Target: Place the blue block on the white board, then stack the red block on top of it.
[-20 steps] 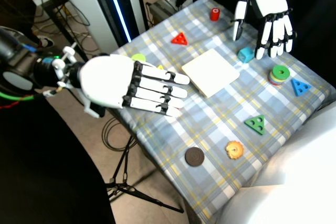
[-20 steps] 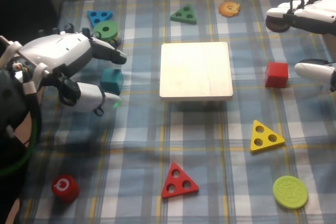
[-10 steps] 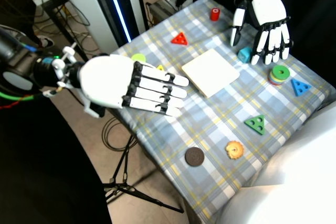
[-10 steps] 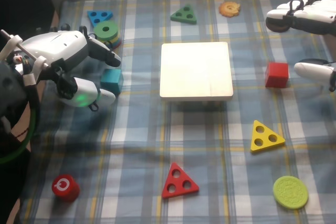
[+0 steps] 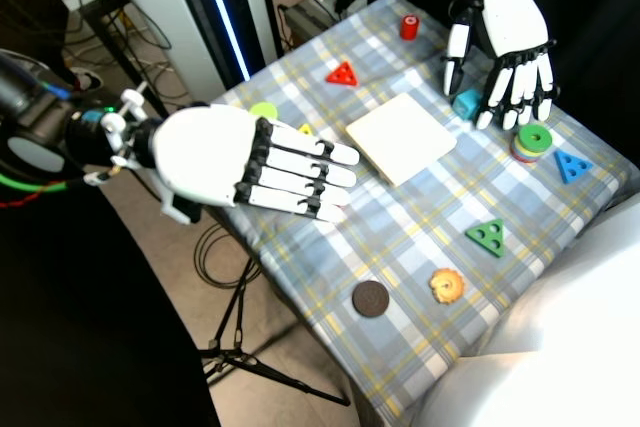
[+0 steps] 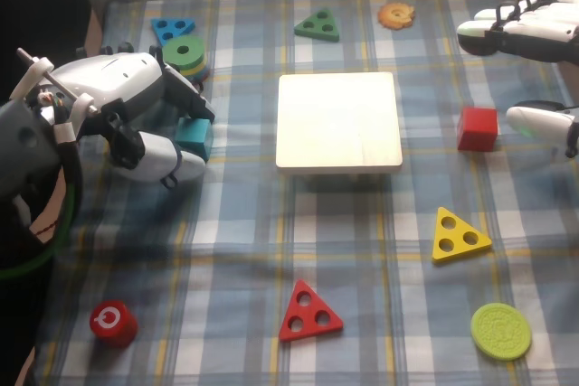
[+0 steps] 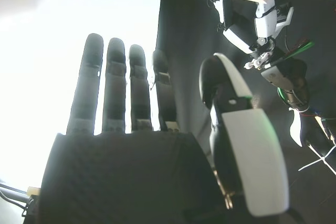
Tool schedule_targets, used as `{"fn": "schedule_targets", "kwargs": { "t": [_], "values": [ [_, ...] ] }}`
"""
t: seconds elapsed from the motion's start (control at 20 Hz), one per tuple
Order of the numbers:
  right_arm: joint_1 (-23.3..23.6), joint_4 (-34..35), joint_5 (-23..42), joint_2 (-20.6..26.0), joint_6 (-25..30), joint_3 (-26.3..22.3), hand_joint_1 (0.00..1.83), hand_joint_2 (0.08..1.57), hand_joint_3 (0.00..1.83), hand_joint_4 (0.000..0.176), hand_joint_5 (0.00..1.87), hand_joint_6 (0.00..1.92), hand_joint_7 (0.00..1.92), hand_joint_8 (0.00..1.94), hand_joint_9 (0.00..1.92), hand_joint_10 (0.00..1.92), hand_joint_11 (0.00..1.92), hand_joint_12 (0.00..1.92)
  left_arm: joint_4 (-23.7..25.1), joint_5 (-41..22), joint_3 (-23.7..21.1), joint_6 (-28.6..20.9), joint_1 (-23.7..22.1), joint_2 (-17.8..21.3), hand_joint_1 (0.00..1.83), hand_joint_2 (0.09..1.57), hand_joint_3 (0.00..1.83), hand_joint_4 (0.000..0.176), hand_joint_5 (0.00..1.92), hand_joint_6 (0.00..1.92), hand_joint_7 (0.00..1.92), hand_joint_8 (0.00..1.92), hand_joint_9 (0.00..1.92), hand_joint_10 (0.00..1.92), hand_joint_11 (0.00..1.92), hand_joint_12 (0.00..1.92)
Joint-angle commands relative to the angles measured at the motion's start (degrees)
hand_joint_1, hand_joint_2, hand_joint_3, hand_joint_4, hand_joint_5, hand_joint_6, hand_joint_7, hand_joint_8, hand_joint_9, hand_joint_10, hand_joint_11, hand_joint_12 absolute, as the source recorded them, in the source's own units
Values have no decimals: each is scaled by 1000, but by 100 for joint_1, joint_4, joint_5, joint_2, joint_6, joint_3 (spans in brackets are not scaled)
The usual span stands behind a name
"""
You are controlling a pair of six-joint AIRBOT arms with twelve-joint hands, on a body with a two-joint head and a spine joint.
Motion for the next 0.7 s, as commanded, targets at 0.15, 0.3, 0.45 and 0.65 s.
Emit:
{"fn": "schedule_targets", "kwargs": {
  "t": [0.15, 0.3, 0.45, 0.65],
  "values": [
    [68, 120, 686, 0, 40, 13, 465, 1379, 1, 24, 317, 1, 367, 1, 392, 0, 283, 359, 49, -490, 101, -6, -77, -43, 1011, 1117, 0, 176, 960, 997, 656, 5, 526, 6, 177, 341],
    [60, 116, 684, 0, 42, 13, 470, 1380, 1, 25, 309, 0, 356, 0, 385, 0, 285, 338, 4, -524, 96, -6, -79, -65, 1047, 1101, 0, 127, 1006, 927, 727, 1, 599, 4, 107, 603],
    [46, 112, 684, -8, 43, 12, 448, 1384, 2, 26, 300, 0, 351, 0, 384, 0, 273, 324, -14, -720, 7, -6, -81, -73, 1060, 1103, 1, 91, 1002, 935, 726, 0, 588, 1, 56, 706],
    [41, 113, 684, -8, 43, 14, 451, 1390, 2, 24, 300, 0, 343, 1, 371, 2, 254, 317, 482, -1027, -284, -401, -193, 121, 1044, 1112, 0, 109, 984, 964, 742, 3, 579, 2, 43, 639]
  ]
}}
